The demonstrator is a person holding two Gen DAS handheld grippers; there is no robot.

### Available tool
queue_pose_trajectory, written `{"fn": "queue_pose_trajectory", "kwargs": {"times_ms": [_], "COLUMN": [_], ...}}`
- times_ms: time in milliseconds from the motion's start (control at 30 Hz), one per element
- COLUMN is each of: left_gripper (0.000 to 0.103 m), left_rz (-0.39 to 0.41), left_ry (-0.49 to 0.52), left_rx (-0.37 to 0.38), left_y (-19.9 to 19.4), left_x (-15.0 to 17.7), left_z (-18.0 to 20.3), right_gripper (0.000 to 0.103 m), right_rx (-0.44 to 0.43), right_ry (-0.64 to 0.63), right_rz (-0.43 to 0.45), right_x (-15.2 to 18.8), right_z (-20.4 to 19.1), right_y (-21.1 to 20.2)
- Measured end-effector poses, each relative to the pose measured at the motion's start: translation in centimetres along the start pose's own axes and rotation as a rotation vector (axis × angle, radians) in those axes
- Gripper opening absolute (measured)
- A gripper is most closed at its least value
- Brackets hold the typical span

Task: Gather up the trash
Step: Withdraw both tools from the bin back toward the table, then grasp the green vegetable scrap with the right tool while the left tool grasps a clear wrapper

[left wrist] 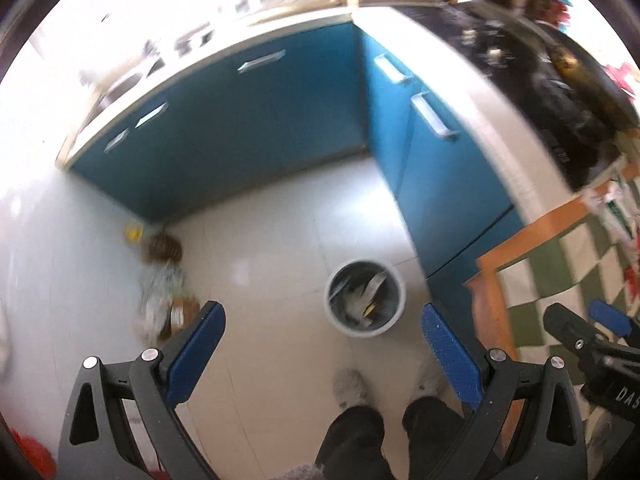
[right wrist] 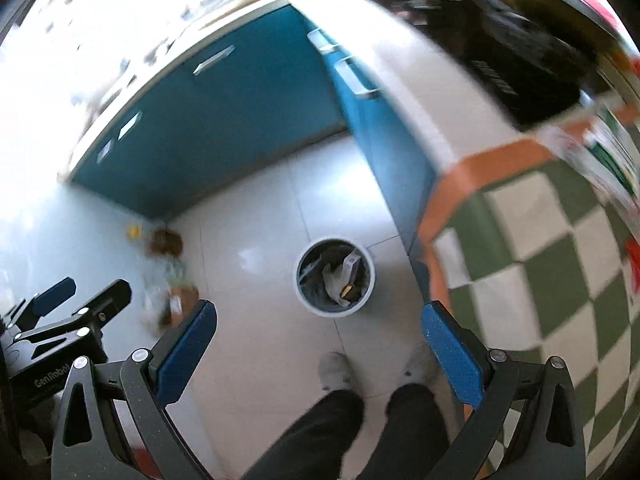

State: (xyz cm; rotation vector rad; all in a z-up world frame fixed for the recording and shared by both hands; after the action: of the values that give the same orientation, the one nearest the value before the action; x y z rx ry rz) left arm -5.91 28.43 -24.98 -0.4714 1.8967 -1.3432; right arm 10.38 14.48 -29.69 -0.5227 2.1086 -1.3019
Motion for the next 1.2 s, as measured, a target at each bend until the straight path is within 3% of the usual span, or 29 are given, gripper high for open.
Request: {"fn": "queue_pose_trajectory", "kwargs": {"times_ms": [167,267,400,533,667,733,800,833,867,933,1033,1200], "left_gripper": [0.100,0.100,0.100,0.100,0.100,0.097,0.082,0.064,0.035,0.004,0.003,0.003], "left_rz": [0.015,-0.052,-0.162,-0.206,-0.211,-0.215,-0.190,-0.172,-0.151,-0.115,-0.087,-0.013], "left_ry": [0.130,0.209,0.277,0.314,0.329,0.332,0.336,0.336,0.346,0.400,0.432,0.424], "left_rx": [0.093,0.185,0.269,0.268,0.216,0.196,0.205,0.219,0.229,0.191,0.191,0.222], "left_y": [-1.7,-0.8,2.0,4.8,7.2,8.3,8.5,8.2,7.9,7.3,6.8,3.4], "left_x": [-3.9,-5.3,-6.3,-7.5,-8.8,-9.1,-9.3,-9.5,-9.6,-9.6,-9.6,-10.0], "left_z": [10.4,19.0,29.3,36.1,39.0,39.6,39.8,40.1,40.4,41.0,41.1,38.4], "right_gripper": [0.103,0.103,0.103,0.103,0.102,0.092,0.084,0.073,0.067,0.035,0.016,0.013], "right_rx": [0.074,0.160,0.317,0.424,0.429,0.429,0.441,0.456,0.488,0.523,0.496,0.398], "right_ry": [0.245,0.416,0.626,0.806,0.918,0.929,0.920,0.895,0.862,0.833,0.819,0.801], "right_rz": [0.120,0.171,0.186,0.161,0.115,0.093,0.096,0.115,0.124,0.140,0.152,0.194], "right_x": [-2.0,-1.5,2.1,7.7,11.6,12.3,12.6,12.3,11.9,11.4,10.6,8.9], "right_z": [11.5,20.3,31.6,39.4,43.2,43.9,43.8,43.5,43.2,42.7,42.2,40.6], "right_y": [-5.7,-8.8,-11.9,-12.9,-11.5,-10.4,-9.6,-9.6,-9.6,-9.5,-9.4,-10.2]}}
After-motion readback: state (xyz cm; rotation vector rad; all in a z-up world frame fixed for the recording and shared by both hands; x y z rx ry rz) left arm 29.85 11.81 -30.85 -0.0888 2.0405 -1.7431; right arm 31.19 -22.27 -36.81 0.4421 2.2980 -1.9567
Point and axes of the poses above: each gripper's, at about its wrist camera, not at the fingertips, and y roughly the way its jaws point, z to its right, x to its underside, the point moved 3 cm from there along y, roughly the way its jaws point, and after that the axes turned 2 degrees about -x, right-handed, at the moved point
